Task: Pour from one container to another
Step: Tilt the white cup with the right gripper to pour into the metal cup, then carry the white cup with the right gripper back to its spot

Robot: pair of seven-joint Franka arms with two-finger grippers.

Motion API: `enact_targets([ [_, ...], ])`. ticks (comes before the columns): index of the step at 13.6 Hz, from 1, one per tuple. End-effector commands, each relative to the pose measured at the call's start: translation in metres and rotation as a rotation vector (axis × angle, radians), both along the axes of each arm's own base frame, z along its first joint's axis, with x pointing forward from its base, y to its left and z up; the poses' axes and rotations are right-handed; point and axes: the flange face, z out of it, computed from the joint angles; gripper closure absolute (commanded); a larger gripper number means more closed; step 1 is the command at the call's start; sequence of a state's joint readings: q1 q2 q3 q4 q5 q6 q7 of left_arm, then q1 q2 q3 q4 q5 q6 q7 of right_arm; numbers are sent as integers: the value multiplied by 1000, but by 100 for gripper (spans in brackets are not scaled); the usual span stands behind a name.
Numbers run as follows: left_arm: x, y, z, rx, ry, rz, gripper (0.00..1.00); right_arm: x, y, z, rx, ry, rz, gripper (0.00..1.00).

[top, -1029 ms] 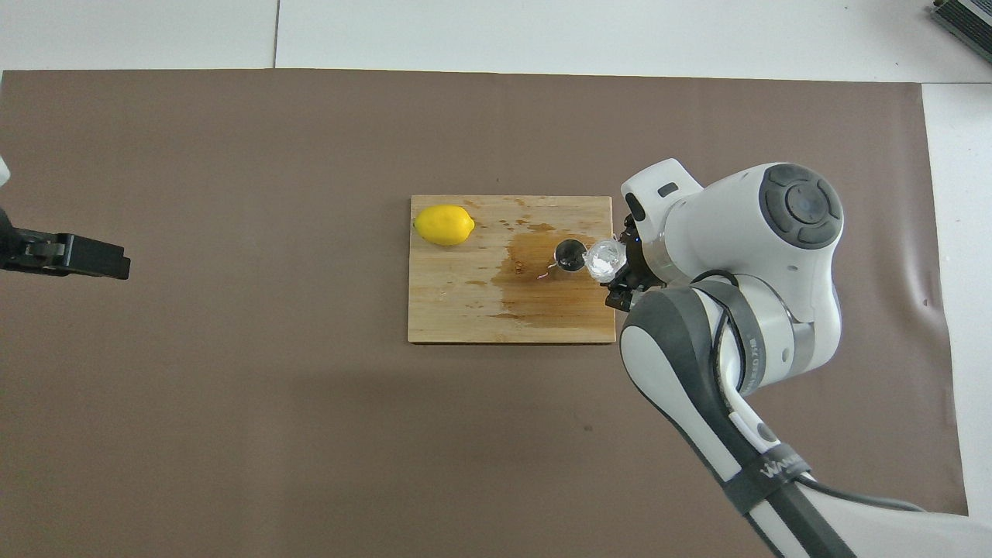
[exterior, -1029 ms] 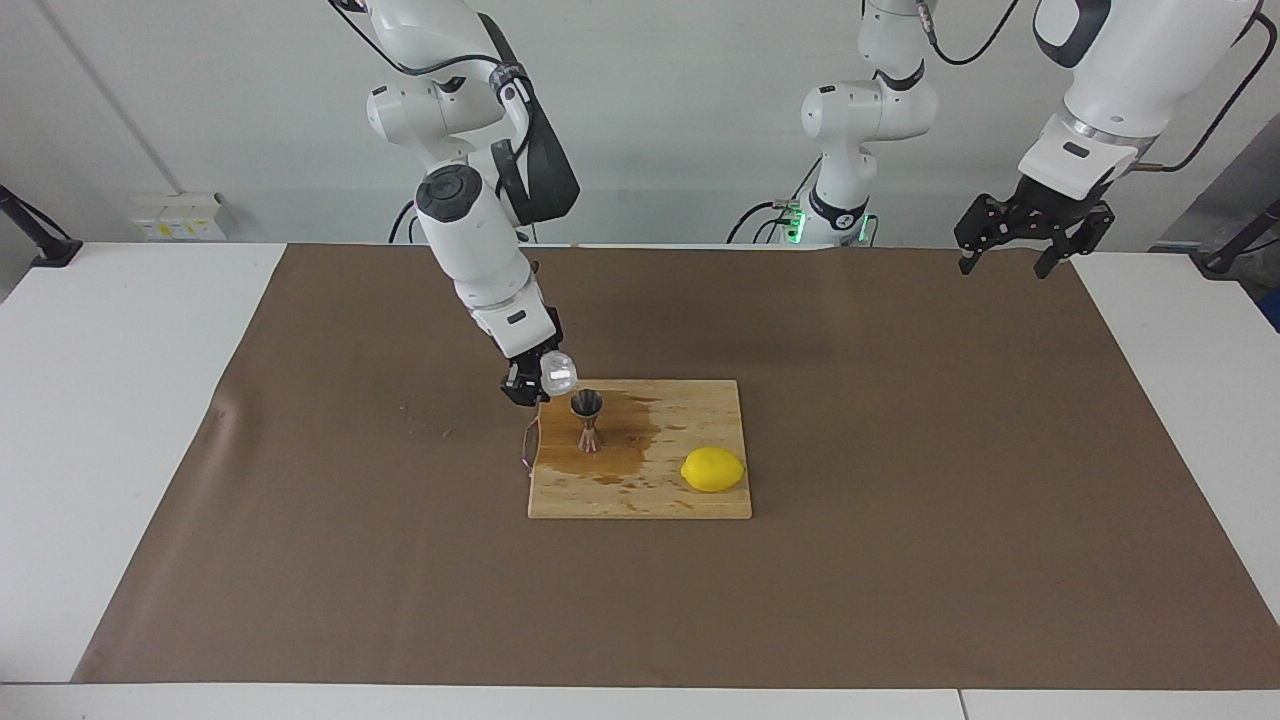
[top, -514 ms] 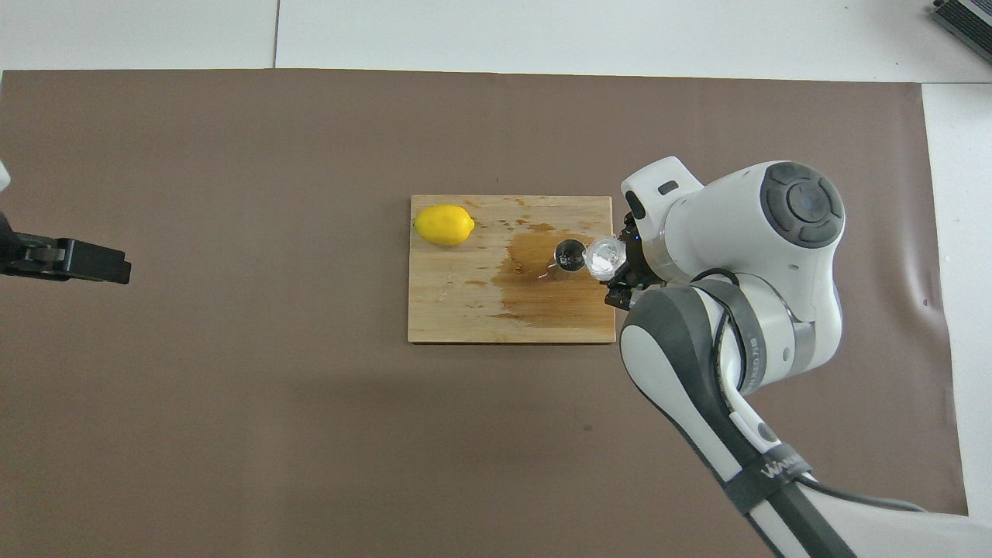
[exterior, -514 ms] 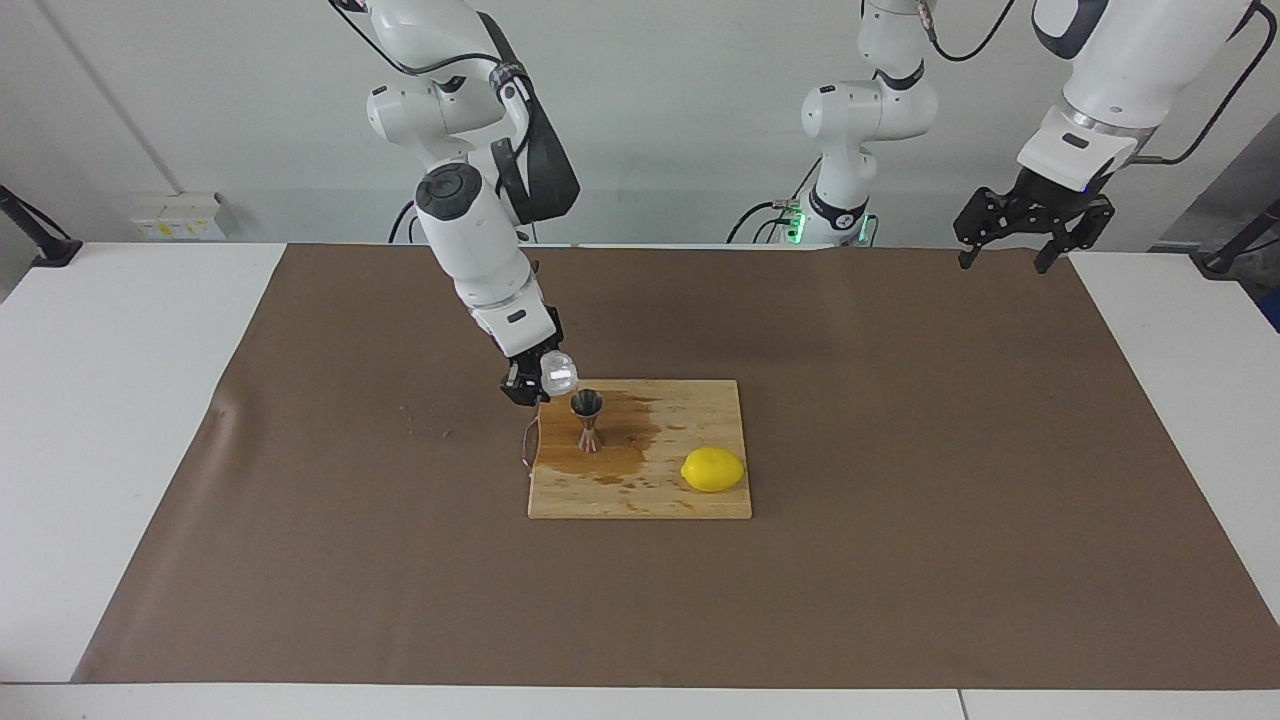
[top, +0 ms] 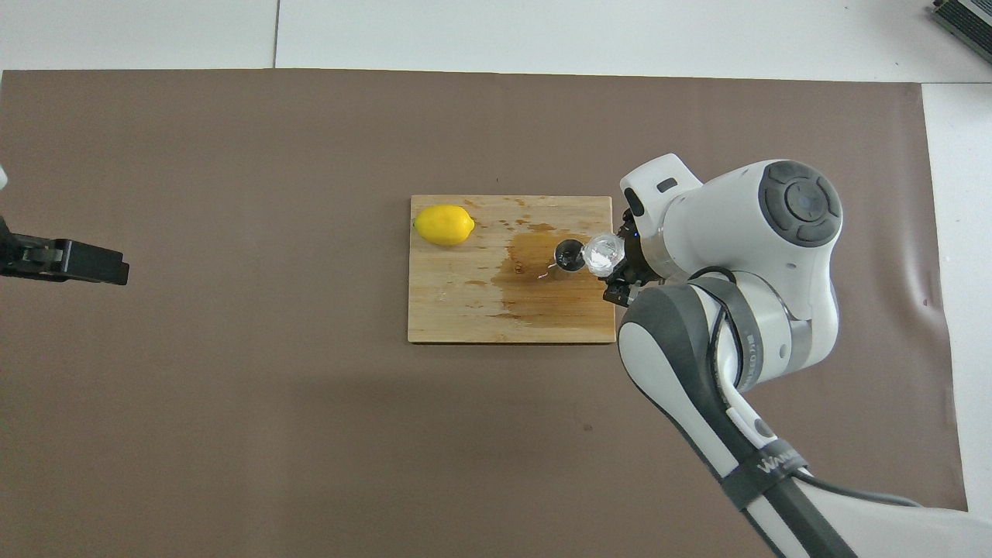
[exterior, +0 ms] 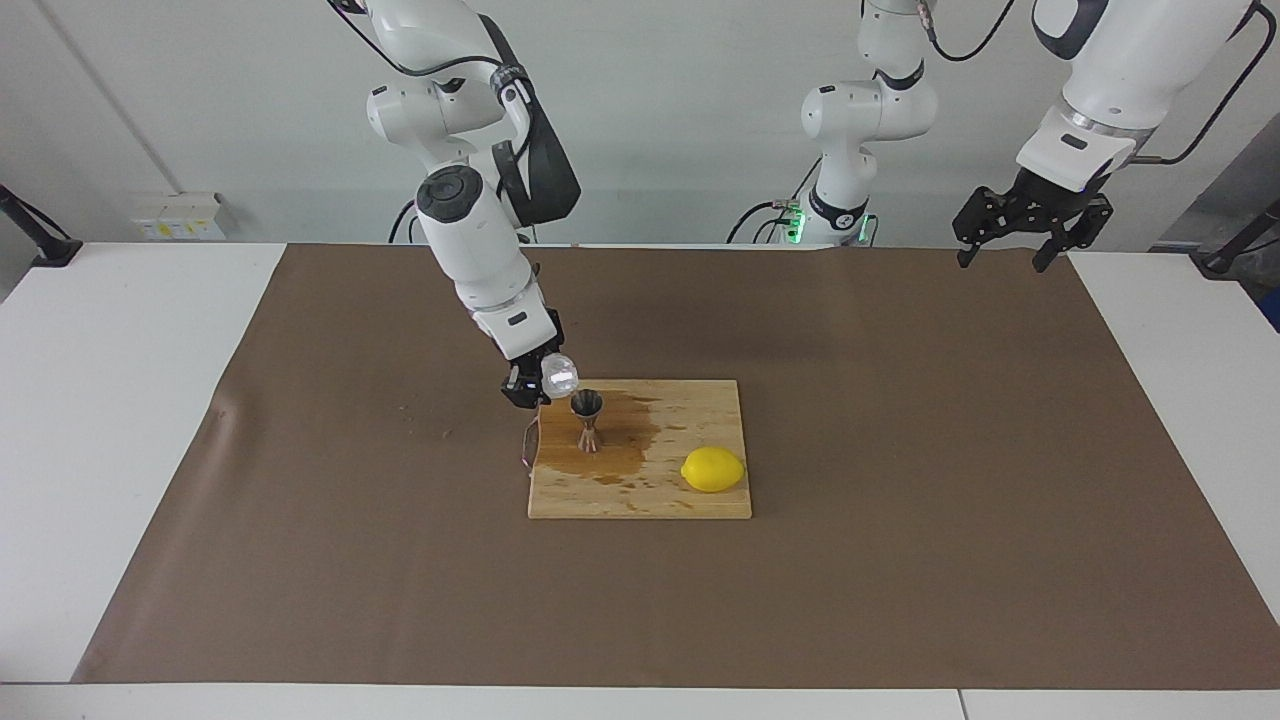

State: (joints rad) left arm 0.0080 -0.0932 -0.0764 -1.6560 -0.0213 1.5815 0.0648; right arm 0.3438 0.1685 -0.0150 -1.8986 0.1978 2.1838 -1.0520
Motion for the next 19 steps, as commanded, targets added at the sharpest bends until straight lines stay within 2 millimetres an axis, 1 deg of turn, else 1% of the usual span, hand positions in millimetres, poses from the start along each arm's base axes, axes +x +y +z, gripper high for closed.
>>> enact_targets([
  [1,-6,3,2,-5,7,0,0,7,-3,2,44,-14,7,71],
  [4,-6,3,2,-5,7,0,0,12,-12,5,133,-42,53,71],
  [8,-6,3,2,-5,7,0,0,14,-22,1,210,-62,105,71],
  [12,-6,3,2,-5,7,0,0,16,-42,0,273,-86,143,71],
  [14,-6,3,2,-5,7,0,0,20,-59,0,332,-107,158,71],
  [16,-6,3,2,-5,7,0,0,21,-81,-4,360,-125,161,71],
  [19,-6,3,2,-5,7,0,0,14,-111,-15,452,-160,149,71],
])
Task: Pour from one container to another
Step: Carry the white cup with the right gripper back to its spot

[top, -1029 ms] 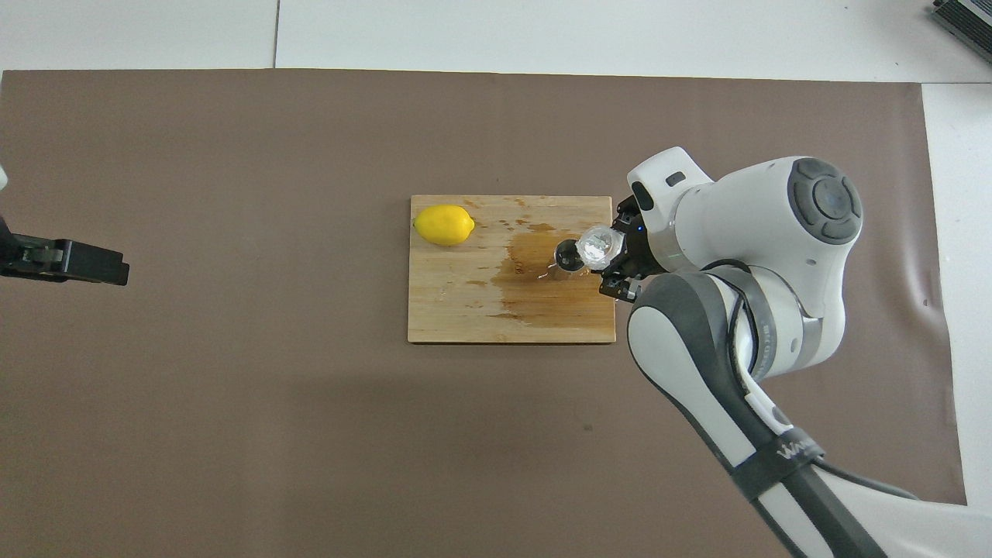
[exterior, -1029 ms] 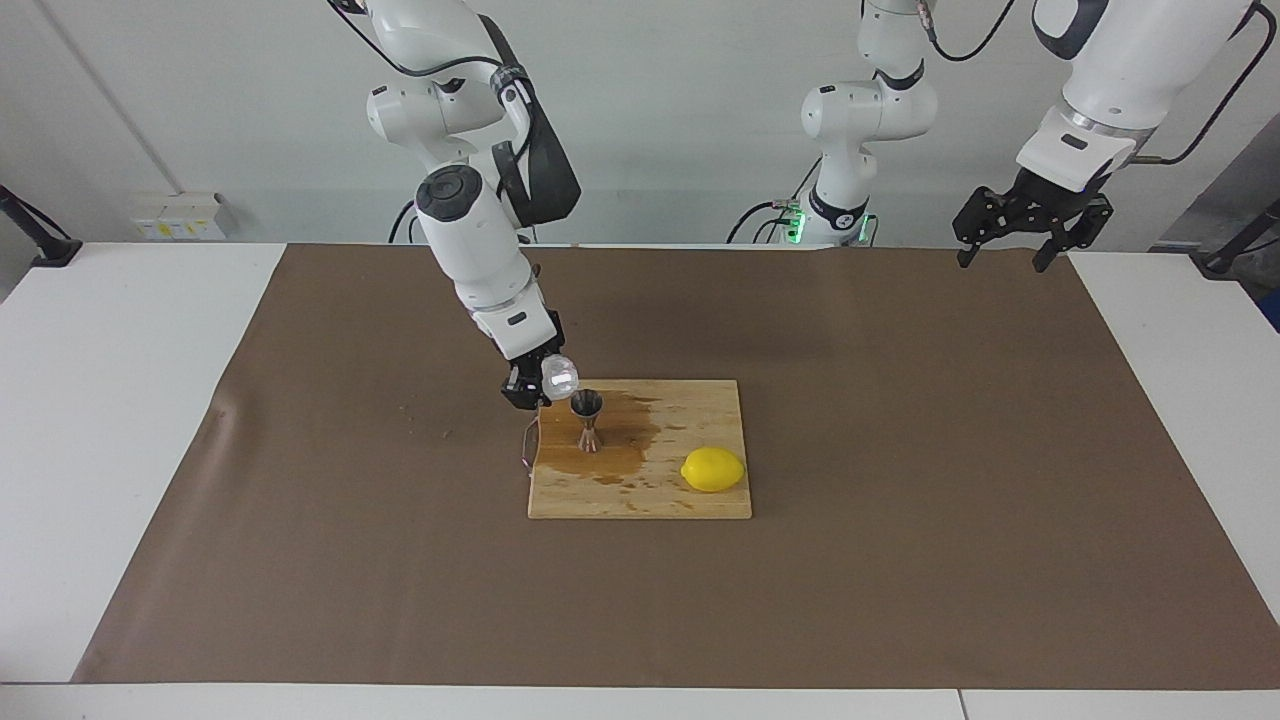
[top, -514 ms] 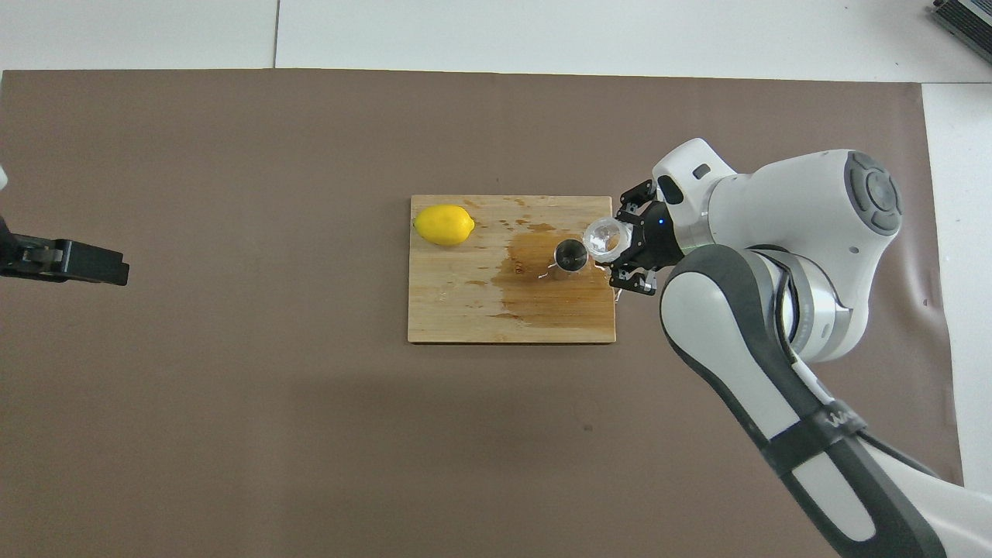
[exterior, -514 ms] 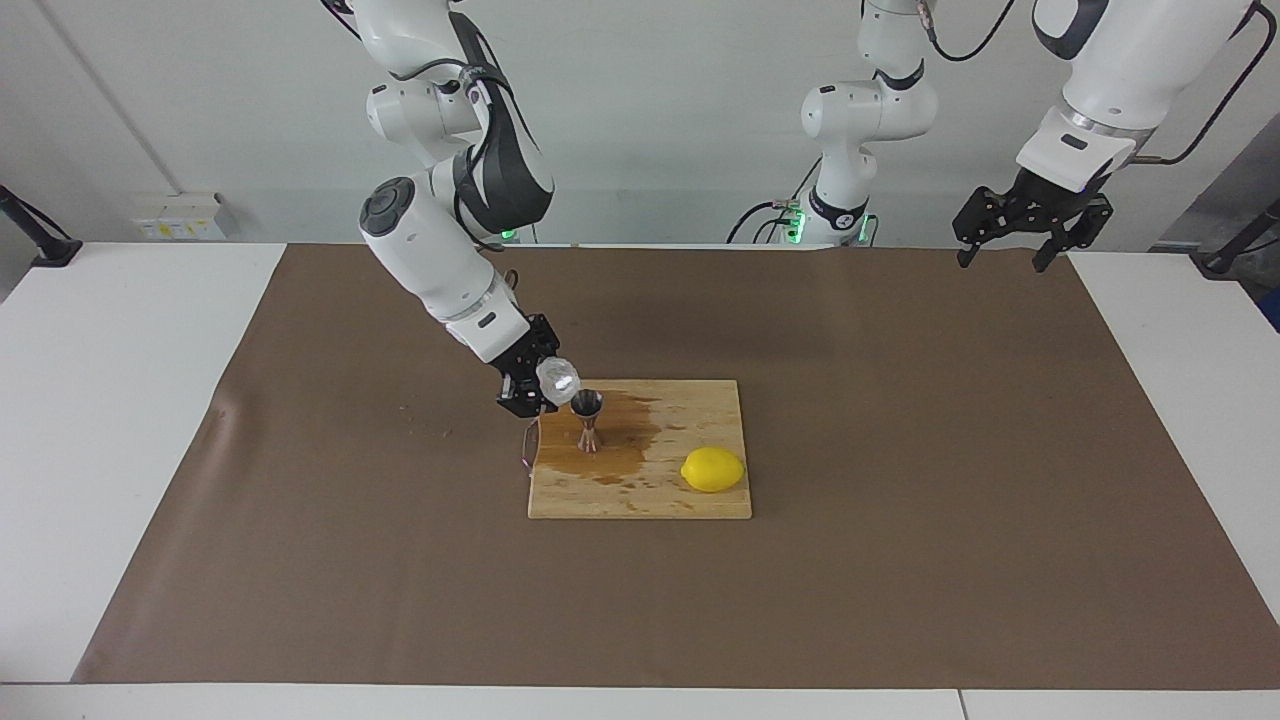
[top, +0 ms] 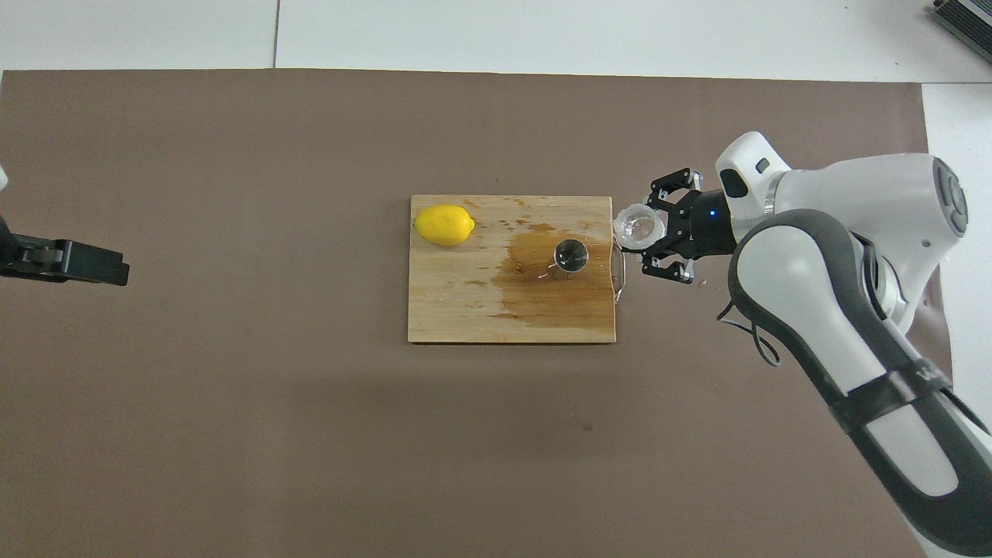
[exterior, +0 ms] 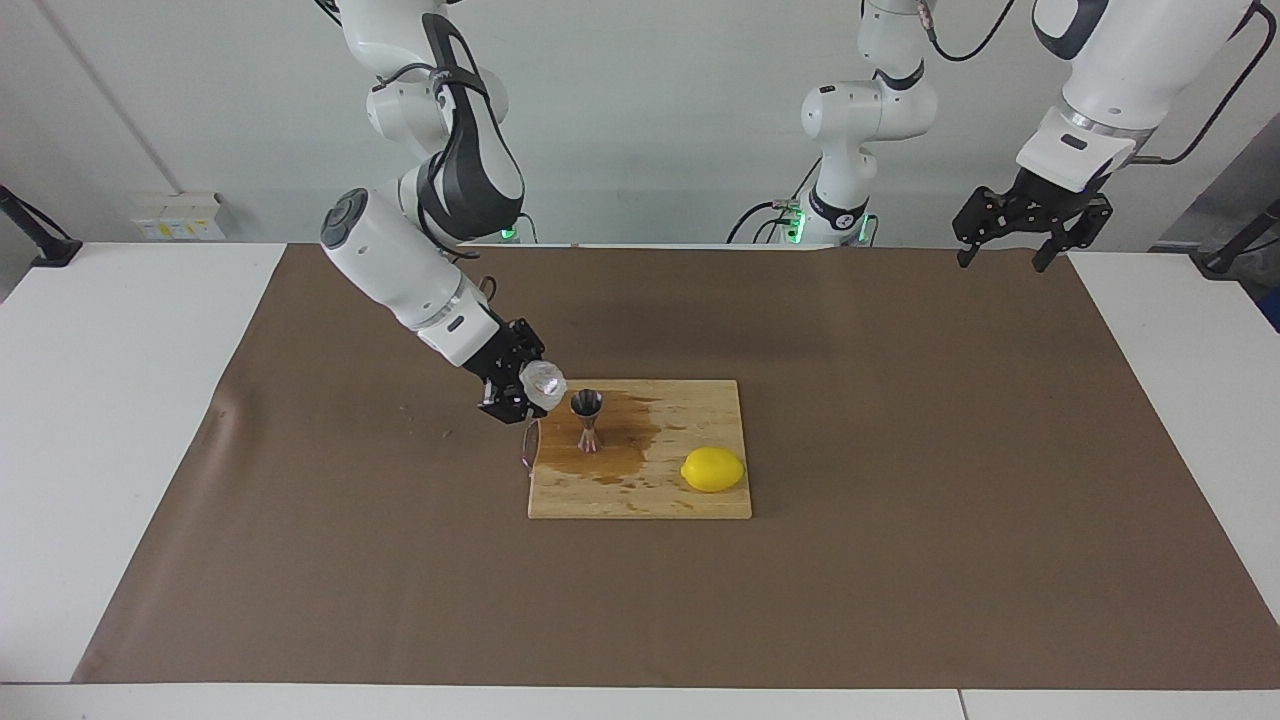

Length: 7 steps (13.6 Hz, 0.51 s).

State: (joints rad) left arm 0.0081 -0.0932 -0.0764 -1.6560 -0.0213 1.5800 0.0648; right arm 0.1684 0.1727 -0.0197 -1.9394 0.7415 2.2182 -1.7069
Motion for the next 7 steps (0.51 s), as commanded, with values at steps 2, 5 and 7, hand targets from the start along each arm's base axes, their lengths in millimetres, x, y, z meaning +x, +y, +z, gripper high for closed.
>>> enact_targets([
  [2,-6,3,2,-5,5,0,0,-17,-53,-17,105,-20,16,71],
  [5,-6,3,2,-5,5,0,0,-27,-105,-46,154,-56,62,71],
  [7,-6,3,2,-5,5,0,0,-37,-130,-63,164,-59,84,71],
])
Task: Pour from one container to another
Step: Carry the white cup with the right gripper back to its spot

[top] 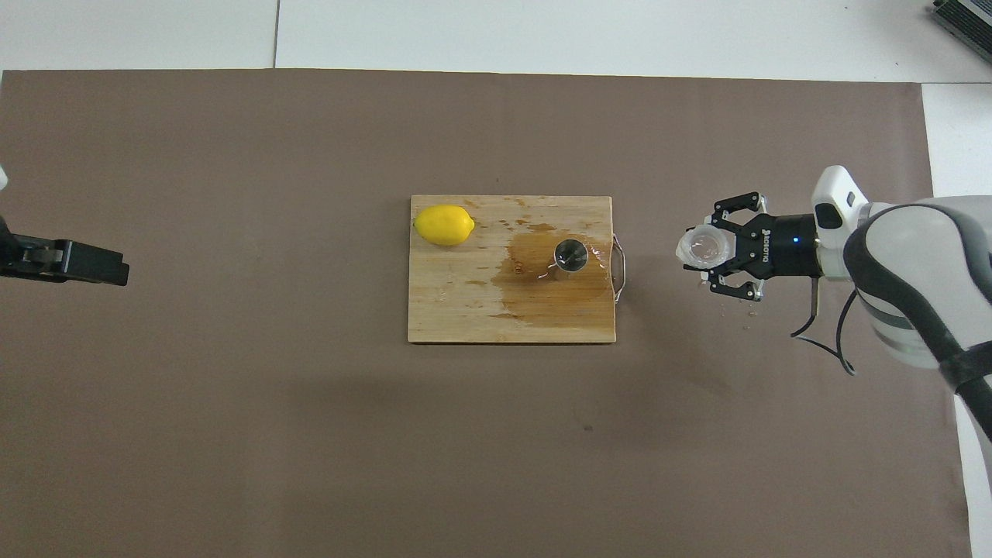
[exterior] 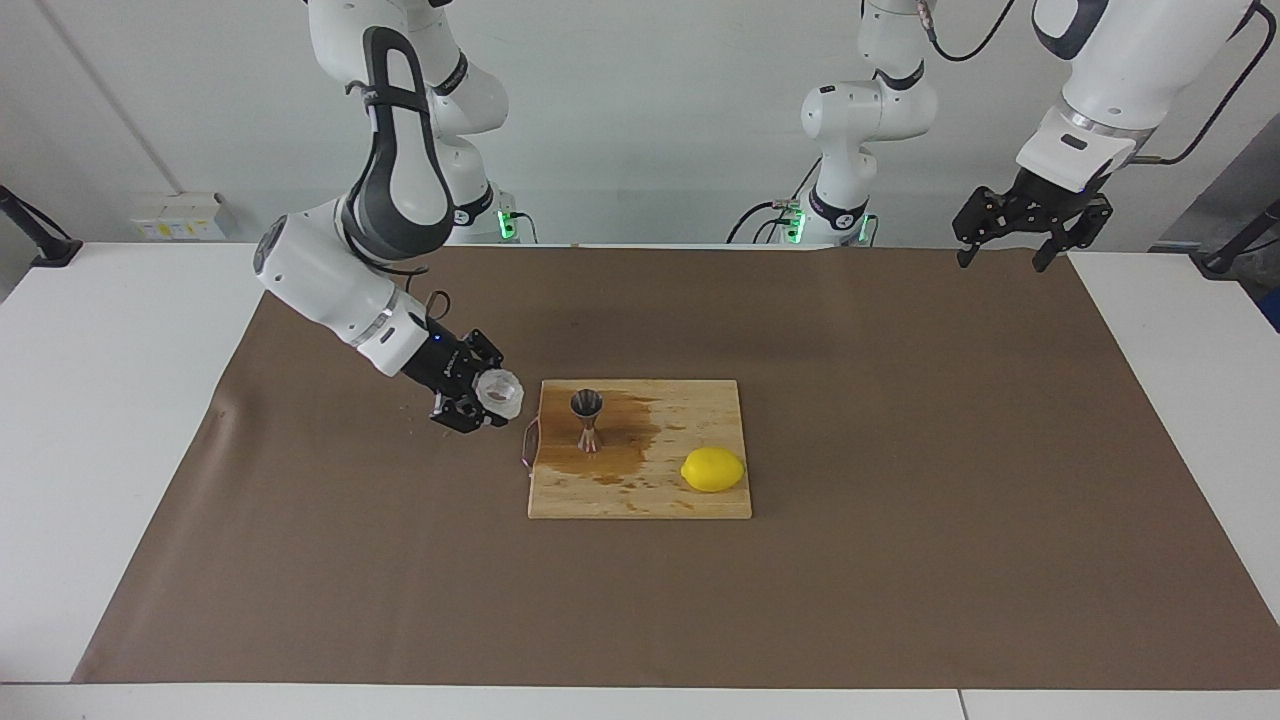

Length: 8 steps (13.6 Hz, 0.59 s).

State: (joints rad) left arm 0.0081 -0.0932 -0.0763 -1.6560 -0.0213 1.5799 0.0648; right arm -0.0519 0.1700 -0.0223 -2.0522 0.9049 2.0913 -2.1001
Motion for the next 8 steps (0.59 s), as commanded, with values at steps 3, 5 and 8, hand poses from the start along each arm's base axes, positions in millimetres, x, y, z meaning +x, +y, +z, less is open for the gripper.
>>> enact_targets([
  [3,-6,3,2,-5,5,-1,0,-27,-51,-58,52,-14,50,71],
  [5,-6,3,2,-5,5,-1,0,-31,-70,-89,93,-49,72,71],
  [8,-6,3,2,-5,5,-1,0,-36,-89,-110,87,-87,104,71],
])
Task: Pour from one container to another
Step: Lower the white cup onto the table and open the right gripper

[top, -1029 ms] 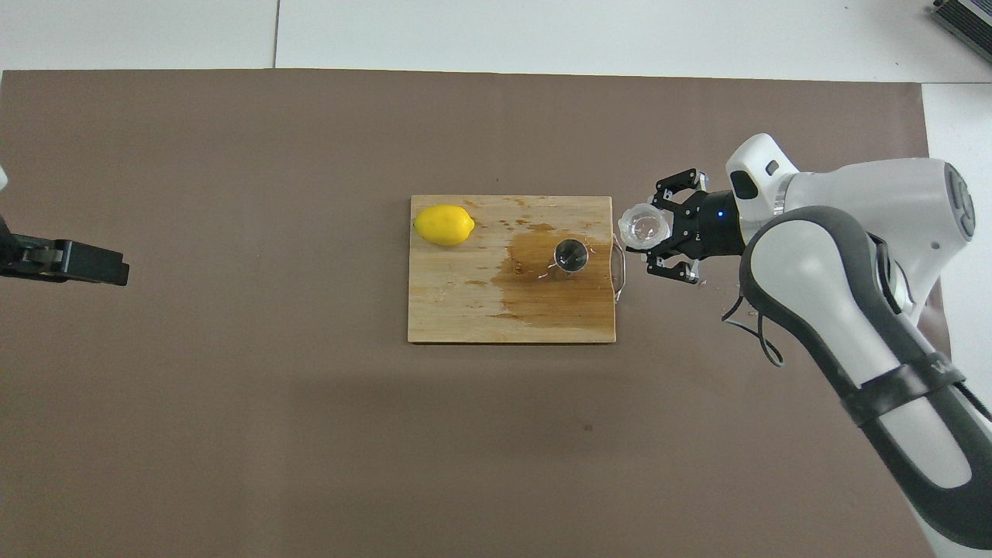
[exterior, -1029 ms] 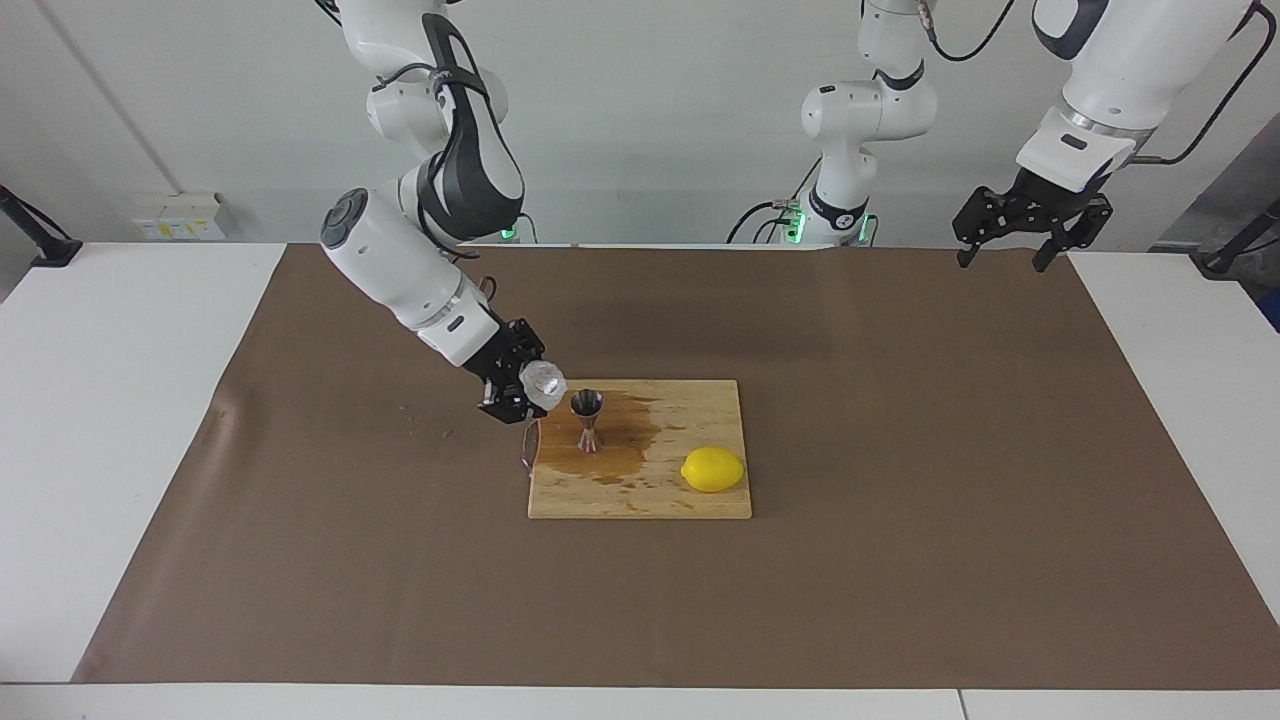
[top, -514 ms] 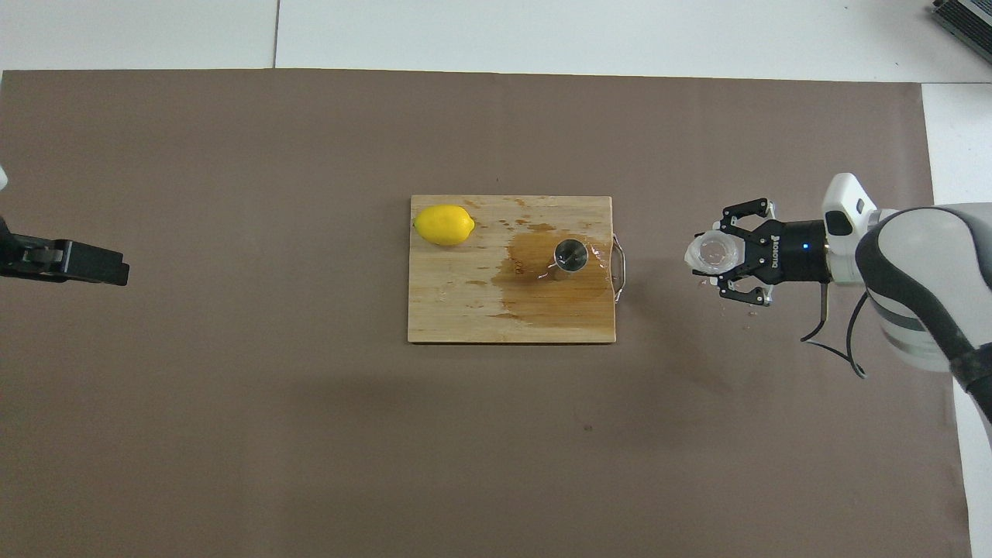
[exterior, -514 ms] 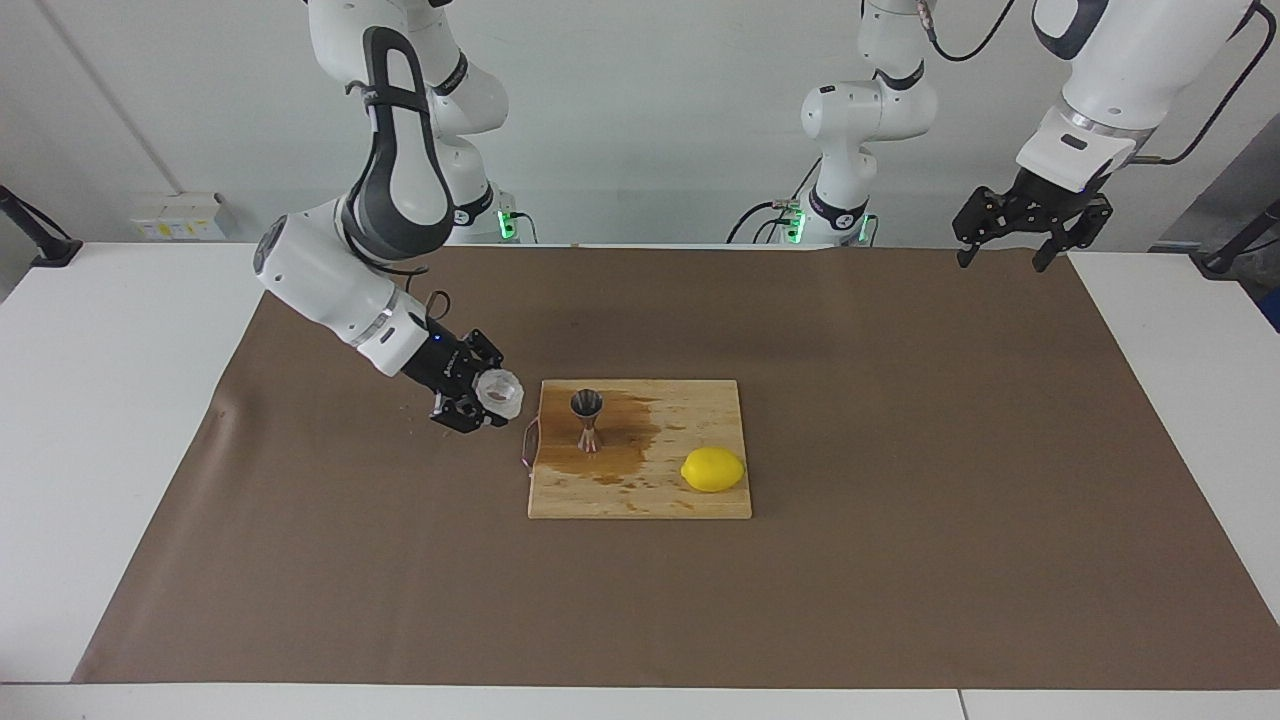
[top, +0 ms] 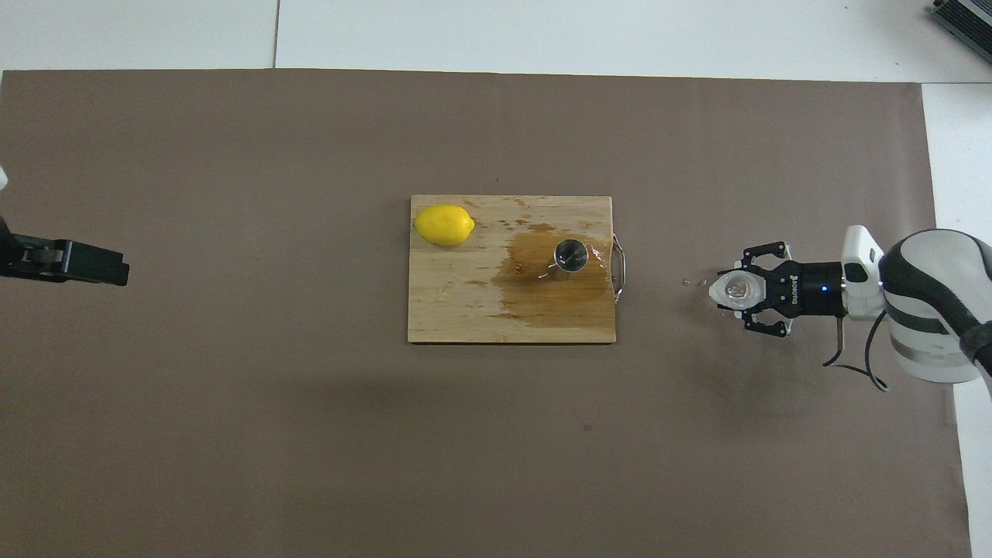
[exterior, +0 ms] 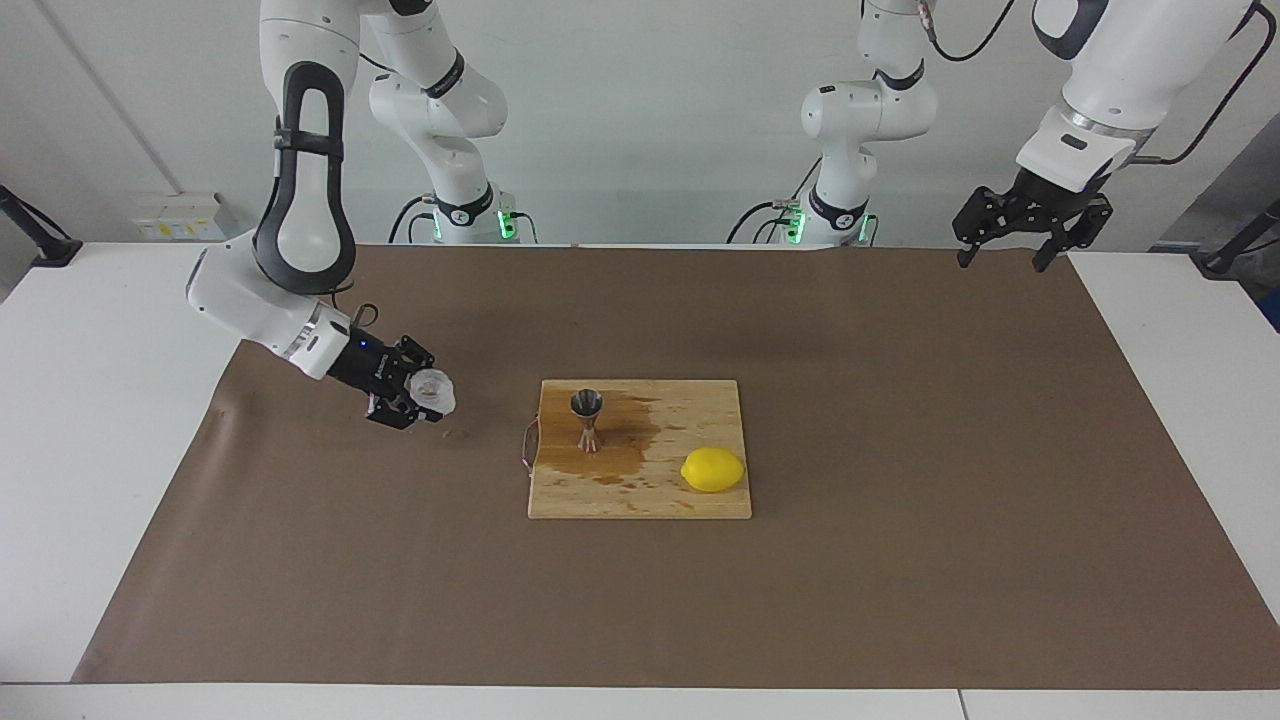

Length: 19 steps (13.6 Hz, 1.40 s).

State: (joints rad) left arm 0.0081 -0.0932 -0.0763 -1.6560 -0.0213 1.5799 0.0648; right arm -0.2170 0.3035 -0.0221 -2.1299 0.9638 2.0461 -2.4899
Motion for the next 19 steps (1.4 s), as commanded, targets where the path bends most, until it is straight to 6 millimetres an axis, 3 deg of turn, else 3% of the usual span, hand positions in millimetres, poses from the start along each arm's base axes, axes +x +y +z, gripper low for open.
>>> enact_targets([
  [1,-6,3,2,-5,5,-1,0,-1,-12,-7,27,-42,6,71],
  [4,-6,3,2,-5,5,-1,0,-1,-17,-12,15,-56,6,71],
  [12,-6,3,2,-5,5,-1,0,6,-2,-22,-15,-64,-5,68],
  [13,-6,3,2,-5,5,-1,0,6,-1,-26,-3,-59,-14,59],
  [15,-6,3,2,-5,5,-1,0,8,1,-23,3,-55,-16,6],
  [16,-6,3,2,-5,5,-1,0,9,0,-20,1,-55,-18,0],
  [19,-6,3,2,-5,5,-1,0,13,-1,17,-61,-27,-25,0],
])
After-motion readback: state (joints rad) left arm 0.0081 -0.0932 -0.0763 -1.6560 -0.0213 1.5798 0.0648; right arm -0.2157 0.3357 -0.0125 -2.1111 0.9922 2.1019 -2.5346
